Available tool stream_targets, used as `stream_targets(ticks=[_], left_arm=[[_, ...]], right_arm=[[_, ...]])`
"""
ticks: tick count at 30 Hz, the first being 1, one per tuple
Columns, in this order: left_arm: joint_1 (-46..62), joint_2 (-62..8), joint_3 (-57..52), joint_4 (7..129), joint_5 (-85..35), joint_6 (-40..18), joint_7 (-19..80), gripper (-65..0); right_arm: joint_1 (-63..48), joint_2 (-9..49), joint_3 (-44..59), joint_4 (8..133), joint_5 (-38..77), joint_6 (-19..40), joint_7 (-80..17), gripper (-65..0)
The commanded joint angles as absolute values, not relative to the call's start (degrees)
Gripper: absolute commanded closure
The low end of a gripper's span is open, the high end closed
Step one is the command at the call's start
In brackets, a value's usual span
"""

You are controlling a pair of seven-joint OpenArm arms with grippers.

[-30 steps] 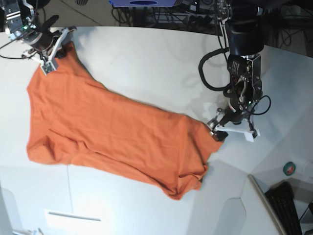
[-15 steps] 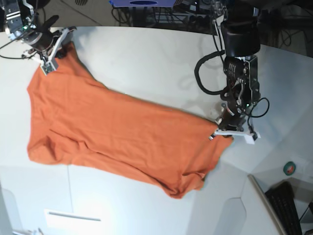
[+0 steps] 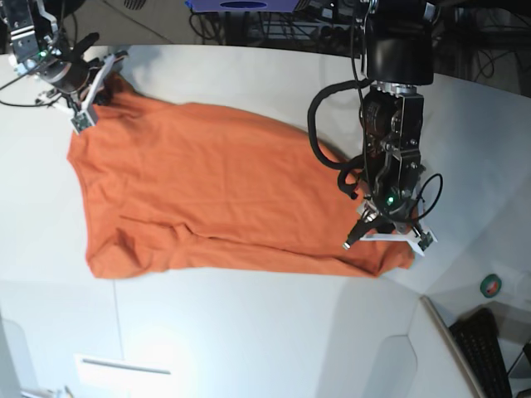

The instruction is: Layout the t-shirt on the table in an organized manner, then fold the t-shirt properly

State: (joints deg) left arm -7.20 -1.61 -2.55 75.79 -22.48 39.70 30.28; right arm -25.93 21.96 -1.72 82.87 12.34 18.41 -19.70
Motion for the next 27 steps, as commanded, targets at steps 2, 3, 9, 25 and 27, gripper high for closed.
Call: stream_targets(ticks=[2, 3, 9, 25, 27], left_arm=[[-11.0, -1.3, -2.5, 70.7, -22.3, 40.0, 29.6, 0.0], [-12.5, -1.2, -2.5, 67.0, -22.3, 40.0, 29.6, 0.0], [-16.4, 0.2, -2.5, 57.2, -22.3, 40.0, 29.2, 0.0], [4.4, -3.4, -15.1, 85.8, -22.5, 17.6, 29.1, -44.8], [4.7, -3.3, -20.4, 84.2, -22.5, 11.1, 29.1, -41.0]], right_arm=[[-26.1, 22.8, -1.5, 83.3, 11.8, 17.8, -19.9, 0.0], [-26.1, 22.8, -1.5, 83.3, 11.8, 17.8, -19.9, 0.0], [-26.1, 22.6, -1.5, 83.3, 11.8, 17.8, -19.9, 0.0], [-26.1, 22.5, -1.5, 83.1, 11.8, 17.8, -19.9, 0.0], [-26.1, 22.5, -1.5, 83.1, 11.8, 17.8, -19.9, 0.0]])
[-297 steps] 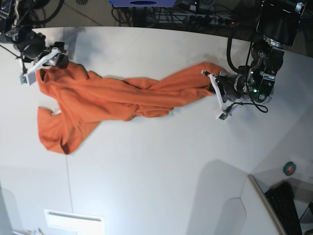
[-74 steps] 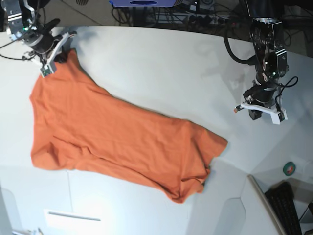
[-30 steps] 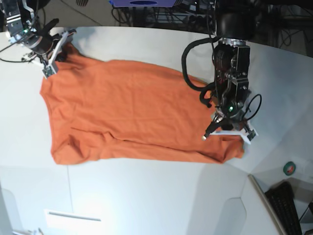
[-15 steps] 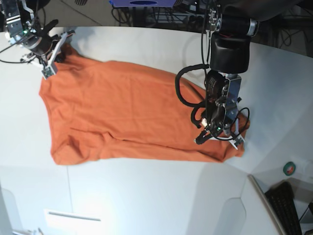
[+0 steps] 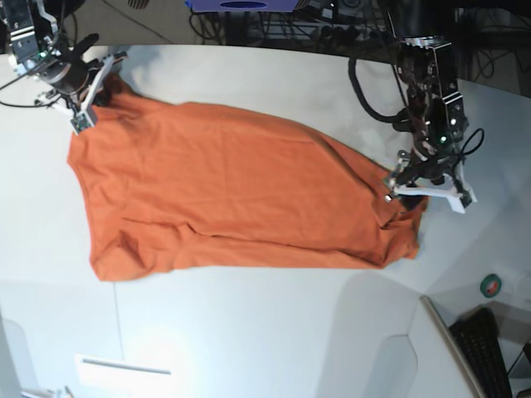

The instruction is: Layout the t-shirt on the table in an organized manner, then fold the t-shirt properly

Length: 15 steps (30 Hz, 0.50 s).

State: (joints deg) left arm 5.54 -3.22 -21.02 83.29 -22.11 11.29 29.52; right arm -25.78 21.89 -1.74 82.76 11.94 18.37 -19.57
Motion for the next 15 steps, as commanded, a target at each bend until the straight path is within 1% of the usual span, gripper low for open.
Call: stream_targets(ticks=[1, 3, 6, 12, 15], left_arm=[[4.5, -3.3, -22.6, 82.9, -22.5, 9.1, 29.1, -39.8], [3.3, -3.6, -23.8, 80.4, -22.5, 6.7, 29.1, -39.2], [1.1, -3.7, -23.5, 76.5, -22.0, 5.1, 29.1, -38.8], [-2.5, -3.4, -23.3, 72.5, -22.0, 5.2, 29.1, -38.8], [-3.1, -3.4, -21.2, 70.8, -22.0, 5.5, 29.1, -38.8]], right_arm=[[-26.1, 22.5, -1.5, 83.1, 11.8, 17.8, -19.9, 0.0], [-26.1, 22.5, -1.5, 83.1, 11.8, 17.8, -19.9, 0.0], [-26.1, 22.5, -1.5, 83.1, 11.8, 17.8, -19.9, 0.0], [-26.1, 22.5, -1.5, 83.1, 11.8, 17.8, -19.9, 0.0], [-26.1, 22.5, -1.5, 83.1, 11.8, 17.8, -19.9, 0.0]])
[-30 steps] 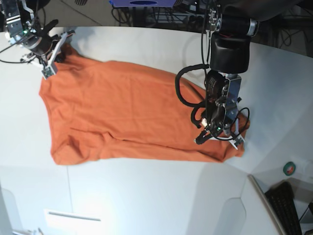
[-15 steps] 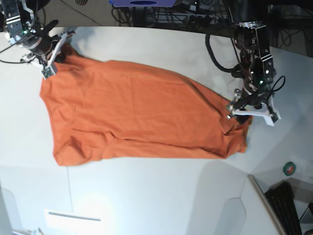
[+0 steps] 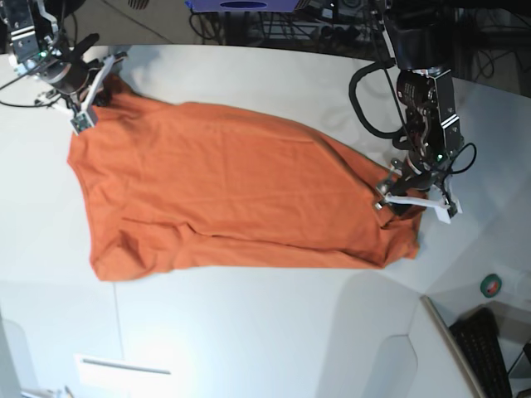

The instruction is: Layout the t-shirt on the table in an organized manner, then fold the t-shirt properly

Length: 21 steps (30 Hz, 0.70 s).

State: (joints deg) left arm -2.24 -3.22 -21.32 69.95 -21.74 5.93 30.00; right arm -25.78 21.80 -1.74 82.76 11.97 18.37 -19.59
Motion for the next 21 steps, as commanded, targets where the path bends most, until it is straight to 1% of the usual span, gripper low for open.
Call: stream_targets(ticks=[1, 7, 8, 12, 15, 16, 17, 18, 21], left_arm=[[-3.2, -3.4, -20.9, 70.3, -22.0, 5.5, 29.1, -38.8], [-3.2, -3.3, -20.6, 69.9, -22.1, 5.6, 29.1, -37.8], [-3.2, -3.3, -20.7, 69.8, -22.1, 5.6, 29.1, -35.1], [-3.2, -3.3, -21.1, 69.4, -22.2, 5.6, 29.1, -20.2], [-3.2, -3.3, -21.1, 69.0, -22.2, 5.6, 29.1, -11.2], [-3.2, -3.3, -21.1, 68.9, -22.2, 5.6, 29.2, -7.2], [-3.0, -3.3, -21.1, 69.1, -22.3, 5.6, 29.4, -1.2], [-2.7, -3.4, -21.2, 69.5, -22.3, 5.6, 29.4, 0.0], [-0.4, -3.8, -21.2, 72.4, -22.3, 5.6, 29.6, 0.0]], right_arm=[[-26.1, 22.5, -1.5, 83.1, 11.8, 17.8, -19.9, 0.0], [-26.1, 22.5, -1.5, 83.0, 11.8, 17.8, -19.9, 0.0], [-26.1, 22.5, -1.5, 83.0, 11.8, 17.8, -19.9, 0.0], [-26.1, 22.5, -1.5, 83.0, 11.8, 17.8, -19.9, 0.0], [-26.1, 22.5, -1.5, 83.0, 11.8, 17.8, -19.9, 0.0], [-26.1, 22.5, -1.5, 83.0, 11.8, 17.7, -19.9, 0.0], [-26.1, 22.4, -1.4, 83.0, 11.8, 17.5, -19.9, 0.0], [-26.1, 22.4, -1.4, 83.0, 11.8, 17.5, -19.9, 0.0], [-26.0, 22.4, -1.2, 83.0, 11.9, 17.5, -19.9, 0.0]])
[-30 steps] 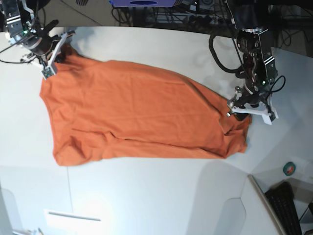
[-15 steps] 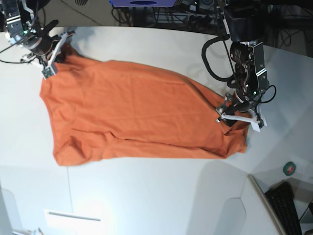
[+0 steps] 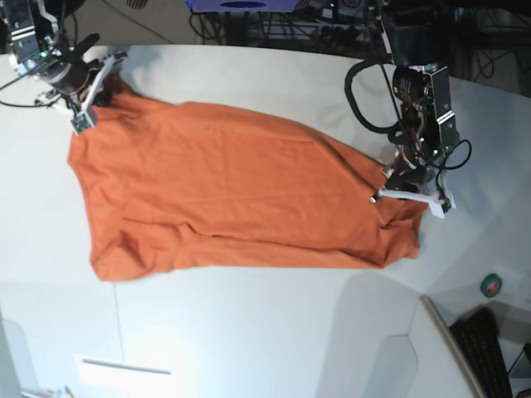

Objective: Layout the t-shirt on the table in an organized manner, then fold the t-shirt properly
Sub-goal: 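Grasp the orange shirt's shoulder edges with both grippers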

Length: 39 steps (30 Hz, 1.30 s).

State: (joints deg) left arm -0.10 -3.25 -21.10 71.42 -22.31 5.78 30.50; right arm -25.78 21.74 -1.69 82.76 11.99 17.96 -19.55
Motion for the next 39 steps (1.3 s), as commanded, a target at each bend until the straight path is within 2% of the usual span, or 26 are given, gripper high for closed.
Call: stream_targets(ticks=[1, 5, 9, 11, 16, 17, 18, 20, 22, 23, 28, 39], left_arm=[[0.8, -3.9, -21.2, 74.1, -22.3, 5.6, 29.6, 0.0], [7.3, -4.0, -21.4, 83.2, -22.4, 5.6, 32.0, 0.0], [13.1, -1.9, -26.2, 90.6, -22.4, 5.6, 36.4, 0.0], [14.9, -1.0, -27.8, 92.3, -22.4, 5.6, 36.5, 0.0], [16.7, -0.9, -28.7, 92.5, -22.4, 5.6, 36.5, 0.0], [17.1, -0.9, -28.7, 92.4, -22.4, 5.6, 36.5, 0.0], [17.5, -0.9, -28.6, 92.7, -22.4, 5.6, 36.5, 0.0], [17.5, -0.9, -28.4, 92.7, -22.4, 5.6, 36.5, 0.0], [18.0, -0.9, -28.4, 92.5, -22.4, 5.6, 36.5, 0.0], [18.2, -1.0, -28.4, 92.6, -22.4, 5.6, 36.5, 0.0], [18.3, -1.2, -28.7, 92.5, -22.3, 5.5, 36.5, 0.0], [18.2, -1.3, -28.6, 92.4, -22.0, 5.5, 36.5, 0.0]], right_arm=[[-26.0, 22.3, -1.2, 83.0, 11.9, 17.5, -19.9, 0.0], [-26.2, 21.1, -0.9, 83.1, 11.9, 17.5, -19.9, 0.0], [-26.3, 20.6, -0.8, 83.6, 12.2, 17.5, -19.8, 0.0], [-26.6, 18.9, 0.0, 85.5, 12.3, 17.5, -19.8, 0.0], [-29.9, 12.5, 9.9, 94.8, 12.4, 17.6, -19.8, 0.0], [-29.9, 12.4, 11.0, 95.5, 12.9, 17.6, -19.8, -2.6], [-29.9, 12.4, 12.1, 95.7, 15.0, 17.6, -19.8, -10.2], [-29.9, 12.6, 14.5, 95.5, 20.0, 17.6, -20.0, -21.5], [-29.9, 12.4, 16.7, 95.5, 24.1, 17.5, -22.4, -28.8], [-29.9, 12.4, 18.2, 95.5, 25.5, 17.5, -24.1, -30.5], [-29.1, 9.4, 23.3, 92.0, 27.2, 17.5, -28.4, -30.6], [-25.2, 6.6, 23.3, 82.7, 27.3, 17.9, -28.8, -31.2]])
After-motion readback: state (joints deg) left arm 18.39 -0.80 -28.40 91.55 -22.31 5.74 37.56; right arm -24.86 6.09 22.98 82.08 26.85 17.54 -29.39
